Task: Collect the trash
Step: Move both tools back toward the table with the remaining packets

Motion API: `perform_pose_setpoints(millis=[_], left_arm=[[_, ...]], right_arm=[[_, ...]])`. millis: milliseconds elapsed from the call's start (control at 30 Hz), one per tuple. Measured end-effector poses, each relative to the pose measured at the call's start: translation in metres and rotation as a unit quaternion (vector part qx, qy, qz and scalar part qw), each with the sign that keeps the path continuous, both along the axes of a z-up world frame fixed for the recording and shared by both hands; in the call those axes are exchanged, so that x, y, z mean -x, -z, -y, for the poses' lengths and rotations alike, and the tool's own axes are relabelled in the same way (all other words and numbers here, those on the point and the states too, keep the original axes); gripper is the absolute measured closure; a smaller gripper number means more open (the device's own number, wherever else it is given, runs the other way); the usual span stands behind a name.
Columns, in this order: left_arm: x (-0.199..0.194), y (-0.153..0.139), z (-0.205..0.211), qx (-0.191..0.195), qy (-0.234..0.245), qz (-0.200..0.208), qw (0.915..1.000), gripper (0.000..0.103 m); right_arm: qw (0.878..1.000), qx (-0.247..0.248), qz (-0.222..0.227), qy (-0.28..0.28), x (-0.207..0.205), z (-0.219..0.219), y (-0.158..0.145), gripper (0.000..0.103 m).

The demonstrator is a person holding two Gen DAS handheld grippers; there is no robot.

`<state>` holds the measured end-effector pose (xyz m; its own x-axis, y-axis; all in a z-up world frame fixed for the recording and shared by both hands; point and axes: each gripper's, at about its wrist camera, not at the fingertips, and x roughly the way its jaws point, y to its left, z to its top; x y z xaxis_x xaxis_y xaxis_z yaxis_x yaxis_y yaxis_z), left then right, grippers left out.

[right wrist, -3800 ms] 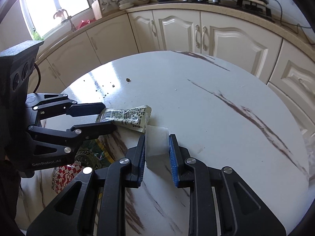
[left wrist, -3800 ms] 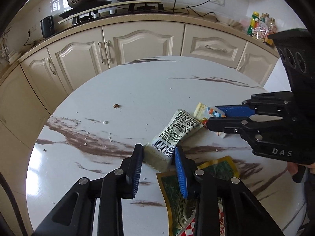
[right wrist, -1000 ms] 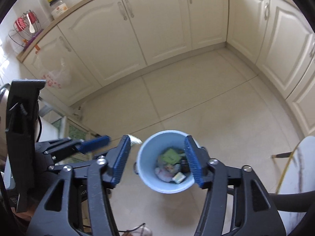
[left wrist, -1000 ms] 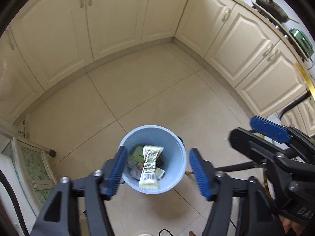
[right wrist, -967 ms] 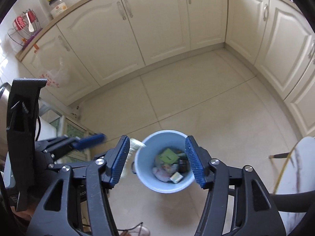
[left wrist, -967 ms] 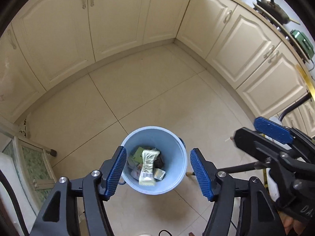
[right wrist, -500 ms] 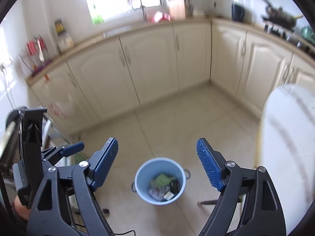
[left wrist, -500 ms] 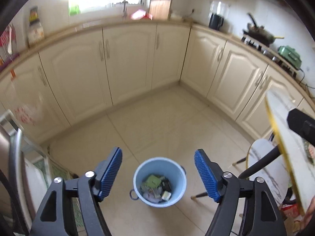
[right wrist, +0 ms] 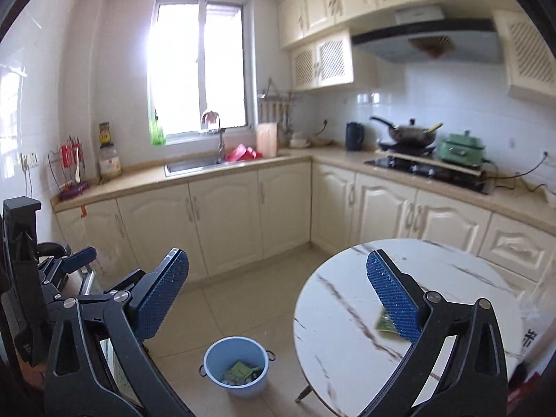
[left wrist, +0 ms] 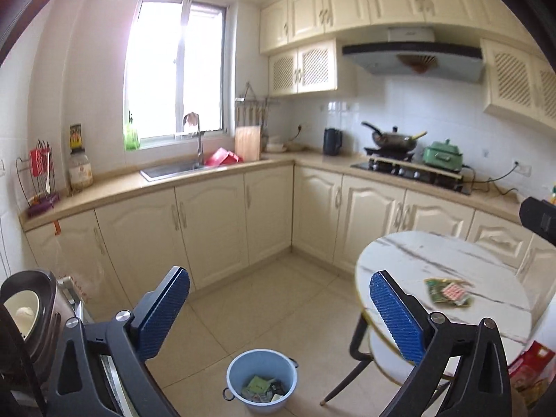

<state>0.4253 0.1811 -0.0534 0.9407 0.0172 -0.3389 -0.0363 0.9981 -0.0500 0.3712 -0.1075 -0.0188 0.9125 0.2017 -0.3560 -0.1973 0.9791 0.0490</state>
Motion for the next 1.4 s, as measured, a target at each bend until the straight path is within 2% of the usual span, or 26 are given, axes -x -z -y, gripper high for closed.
perform_pose_setpoints(millis=[133,233,267,333,367,467,533,633,767,933,1000,1067,1100,1233,1400], left_arm=[[0.065,-0.005,0.021,-0.001,0.008,0.037,0.9993,0.001],[0.13,0.012,0.038,-0.006,0.002,0.057,0.9984,0.001],[0.139,0.011,0.039,-0.005,0.004,0.061,0.9981,0.001],[0.182,0.018,0.063,-0.008,0.001,0.07,0.9975,0.001],[0.196,0.022,0.07,-0.009,0.001,0.075,0.9971,0.001],[0.272,0.03,0.11,-0.013,0.007,0.092,0.9956,0.001],[0.31,0.034,0.12,-0.018,0.009,0.105,0.9943,0.001],[0.349,0.047,0.129,-0.026,0.013,0.113,0.9932,0.001],[0.365,0.054,0.139,-0.032,0.013,0.114,0.9929,0.001],[0.35,0.051,0.137,-0.028,0.015,0.11,0.9935,0.001],[0.331,0.042,0.132,-0.027,0.015,0.105,0.994,0.001],[0.333,0.045,0.133,-0.026,0.015,0.104,0.9941,0.001],[0.318,0.035,0.133,-0.026,0.016,0.102,0.9943,0.001],[0.3,0.029,0.134,-0.024,0.024,0.094,0.995,0.001],[0.26,0.03,0.136,-0.015,0.041,0.058,0.9974,0.001]], right_arm=[[0.999,-0.005,0.028,0.031,0.051,0.03,-0.025,0.0],[0.998,-0.01,0.044,0.049,0.086,0.046,-0.038,0.0],[0.997,-0.01,0.049,0.054,0.096,0.05,-0.042,0.0],[0.996,-0.006,0.058,0.07,0.117,0.058,-0.049,0.0],[0.995,-0.007,0.062,0.075,0.126,0.061,-0.051,0.0],[0.994,-0.007,0.074,0.084,0.149,0.069,-0.059,0.0],[0.992,-0.005,0.082,0.093,0.161,0.071,-0.063,0.0],[0.991,0.001,0.091,0.098,0.174,0.073,-0.066,0.0],[0.99,0.003,0.095,0.105,0.18,0.075,-0.067,0.0],[0.99,0.001,0.092,0.11,0.18,0.078,-0.063,0.0],[0.989,0.001,0.089,0.114,0.179,0.08,-0.061,0.0],[0.989,-0.001,0.085,0.119,0.178,0.083,-0.059,0.0],[0.989,-0.001,0.084,0.121,0.176,0.085,-0.058,0.0],[0.989,-0.004,0.077,0.127,0.172,0.093,-0.054,0.0],[0.987,-0.006,0.052,0.151,0.155,0.115,-0.037,0.0]])
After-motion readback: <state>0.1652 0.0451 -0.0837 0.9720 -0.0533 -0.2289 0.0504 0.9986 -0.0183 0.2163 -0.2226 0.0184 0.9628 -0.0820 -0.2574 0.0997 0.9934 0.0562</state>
